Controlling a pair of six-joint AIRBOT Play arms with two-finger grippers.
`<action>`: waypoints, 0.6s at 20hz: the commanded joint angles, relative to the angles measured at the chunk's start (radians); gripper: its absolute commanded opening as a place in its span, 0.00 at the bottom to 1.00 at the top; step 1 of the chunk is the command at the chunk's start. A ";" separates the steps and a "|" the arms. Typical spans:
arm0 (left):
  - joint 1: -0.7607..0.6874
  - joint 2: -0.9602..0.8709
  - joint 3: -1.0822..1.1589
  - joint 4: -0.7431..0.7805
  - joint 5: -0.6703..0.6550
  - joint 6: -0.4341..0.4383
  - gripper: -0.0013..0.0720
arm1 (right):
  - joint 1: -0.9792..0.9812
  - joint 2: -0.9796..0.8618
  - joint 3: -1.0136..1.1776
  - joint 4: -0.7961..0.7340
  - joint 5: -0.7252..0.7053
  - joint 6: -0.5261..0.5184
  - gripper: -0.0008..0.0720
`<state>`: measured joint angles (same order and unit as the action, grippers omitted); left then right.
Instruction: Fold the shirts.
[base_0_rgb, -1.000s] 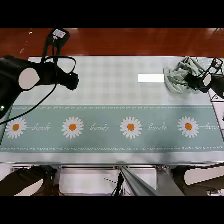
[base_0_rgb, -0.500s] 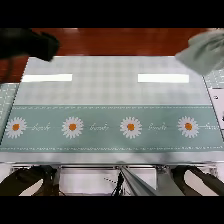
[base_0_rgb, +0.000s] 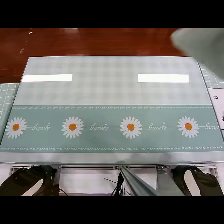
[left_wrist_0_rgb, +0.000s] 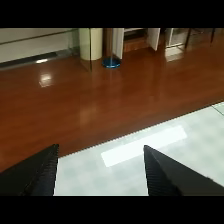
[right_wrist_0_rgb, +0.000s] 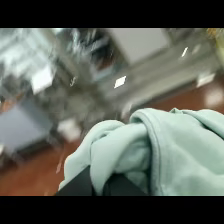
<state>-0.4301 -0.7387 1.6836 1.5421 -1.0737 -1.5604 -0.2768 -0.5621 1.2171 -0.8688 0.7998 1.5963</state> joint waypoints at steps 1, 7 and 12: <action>0.000 0.021 0.007 -0.024 -0.013 -0.054 0.85 | 0.000 -0.007 -0.015 0.198 0.443 -0.111 0.03; 0.000 -0.035 -0.067 -0.024 -0.067 -0.077 0.85 | 0.210 -0.115 -0.117 0.292 0.465 -0.252 0.03; 0.000 -0.056 -0.139 -0.024 -0.208 -0.076 0.85 | 0.781 -0.304 -0.124 -0.166 0.196 -0.212 0.04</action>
<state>-0.4301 -0.7837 1.5818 1.5177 -1.1980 -1.6341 0.2325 -0.7670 1.1007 -0.7925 1.1301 1.3689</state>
